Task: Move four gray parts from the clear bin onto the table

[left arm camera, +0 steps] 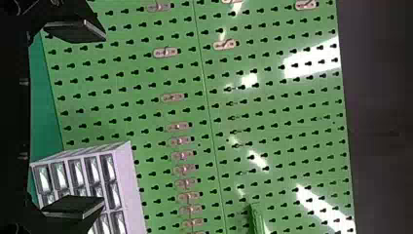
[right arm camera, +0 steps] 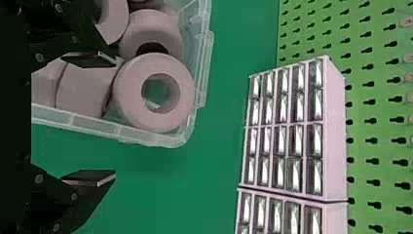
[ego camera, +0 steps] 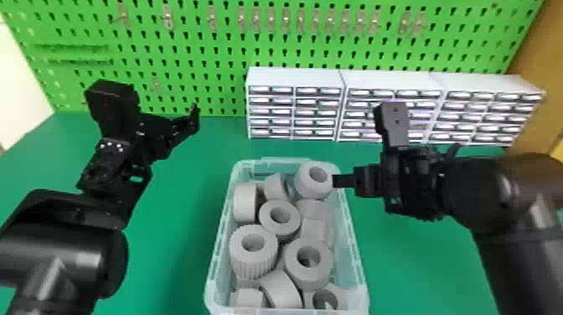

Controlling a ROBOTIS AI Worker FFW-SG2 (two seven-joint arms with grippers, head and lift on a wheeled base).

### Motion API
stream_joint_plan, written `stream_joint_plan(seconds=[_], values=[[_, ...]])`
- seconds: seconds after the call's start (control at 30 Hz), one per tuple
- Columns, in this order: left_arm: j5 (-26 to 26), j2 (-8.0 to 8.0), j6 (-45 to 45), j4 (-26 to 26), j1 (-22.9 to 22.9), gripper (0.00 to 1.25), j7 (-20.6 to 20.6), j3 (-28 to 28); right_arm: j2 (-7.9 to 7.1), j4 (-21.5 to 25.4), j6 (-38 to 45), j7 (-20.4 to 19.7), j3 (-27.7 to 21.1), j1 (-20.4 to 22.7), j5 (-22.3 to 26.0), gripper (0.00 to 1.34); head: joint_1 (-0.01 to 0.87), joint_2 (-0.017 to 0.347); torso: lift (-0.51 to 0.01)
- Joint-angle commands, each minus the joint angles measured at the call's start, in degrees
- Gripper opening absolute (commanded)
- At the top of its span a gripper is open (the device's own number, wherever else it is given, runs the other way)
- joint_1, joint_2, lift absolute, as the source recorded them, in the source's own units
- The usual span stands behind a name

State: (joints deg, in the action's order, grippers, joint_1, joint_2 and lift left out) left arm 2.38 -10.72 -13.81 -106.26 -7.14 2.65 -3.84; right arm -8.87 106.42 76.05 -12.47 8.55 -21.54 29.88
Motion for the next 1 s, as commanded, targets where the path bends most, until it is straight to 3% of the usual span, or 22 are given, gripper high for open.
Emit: stream_joint_plan(seconds=[0.0,0.3,0.5,0.67,0.97], values=[[0.0,0.0,-0.1,0.1,-0.1,1.14,0.0,-0.1,0.17,-3.4,-2.7,0.5,2.3,-1.3,-0.3,0.88,0.678,0.034,-0.05],[0.0,-0.09,-0.2,0.3,-0.1,1.14,0.1,-0.4,0.52,-11.7,-6.7,14.9,6.2,-4.9,-9.2,0.89,0.678,0.034,-0.05],[0.0,-0.09,-0.3,0.4,-0.1,1.14,0.1,-0.5,1.05,-14.8,-9.2,18.7,8.3,-6.5,-14.2,0.89,0.678,0.034,-0.05],[0.0,-0.09,-0.3,0.4,-0.1,1.14,0.1,-0.5,0.96,-19.4,-12.3,23.4,9.2,-8.3,-15.9,0.89,0.678,0.034,-0.05],[0.0,-0.09,-0.3,0.4,-0.1,1.14,0.1,-0.6,1.4,-25.6,-18.0,27.9,11.5,-10.5,-17.3,0.89,0.678,0.034,-0.05]])
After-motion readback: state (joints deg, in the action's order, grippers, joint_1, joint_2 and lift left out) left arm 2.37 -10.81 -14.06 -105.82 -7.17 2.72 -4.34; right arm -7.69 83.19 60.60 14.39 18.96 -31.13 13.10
